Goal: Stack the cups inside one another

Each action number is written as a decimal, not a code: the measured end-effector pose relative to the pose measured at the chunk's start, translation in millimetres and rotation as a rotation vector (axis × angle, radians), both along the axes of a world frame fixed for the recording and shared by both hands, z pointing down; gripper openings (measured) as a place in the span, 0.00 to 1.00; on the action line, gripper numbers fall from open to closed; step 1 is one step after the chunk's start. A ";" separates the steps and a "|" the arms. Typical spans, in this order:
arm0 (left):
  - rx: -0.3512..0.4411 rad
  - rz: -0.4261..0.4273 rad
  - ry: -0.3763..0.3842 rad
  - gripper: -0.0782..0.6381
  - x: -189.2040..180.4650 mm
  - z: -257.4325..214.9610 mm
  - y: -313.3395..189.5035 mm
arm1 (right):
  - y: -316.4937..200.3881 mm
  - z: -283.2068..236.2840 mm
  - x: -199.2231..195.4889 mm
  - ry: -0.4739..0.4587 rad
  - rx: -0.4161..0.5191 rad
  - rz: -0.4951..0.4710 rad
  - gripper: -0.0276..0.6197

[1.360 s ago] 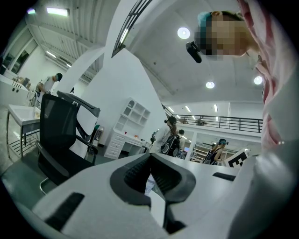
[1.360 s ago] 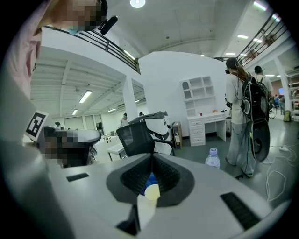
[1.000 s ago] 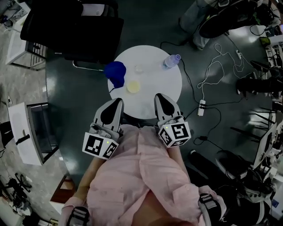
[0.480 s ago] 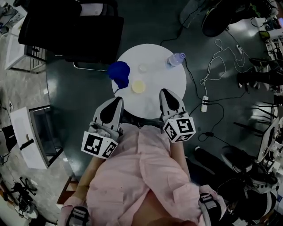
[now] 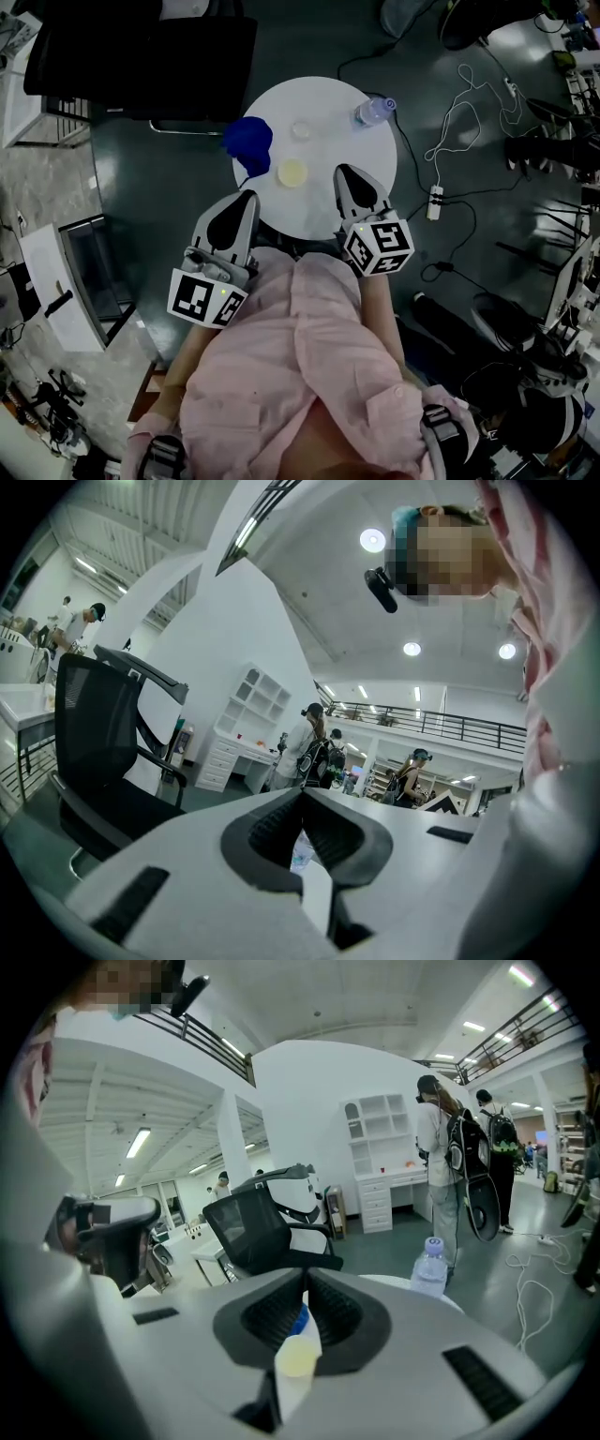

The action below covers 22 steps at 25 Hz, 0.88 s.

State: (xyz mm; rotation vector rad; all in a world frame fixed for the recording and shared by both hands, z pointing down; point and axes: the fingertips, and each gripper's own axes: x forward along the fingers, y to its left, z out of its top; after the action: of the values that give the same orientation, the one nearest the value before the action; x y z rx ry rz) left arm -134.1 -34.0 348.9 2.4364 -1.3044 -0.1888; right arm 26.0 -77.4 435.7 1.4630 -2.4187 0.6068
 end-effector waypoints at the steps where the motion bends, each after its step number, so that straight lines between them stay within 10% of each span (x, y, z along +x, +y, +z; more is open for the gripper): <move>1: -0.001 0.003 0.001 0.13 1.6 0.8 -2.1 | -2.3 5.7 -1.6 0.002 -0.013 -0.009 0.10; 22: -0.064 0.057 0.018 0.13 24.9 14.7 -22.6 | -23.8 109.1 -36.6 0.060 -0.271 -0.139 0.21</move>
State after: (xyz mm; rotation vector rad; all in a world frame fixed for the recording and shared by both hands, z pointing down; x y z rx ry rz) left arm -109.2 -56.6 363.5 2.4088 -1.2129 -0.1514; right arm -10.6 -101.3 544.7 1.1766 -2.2637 0.8097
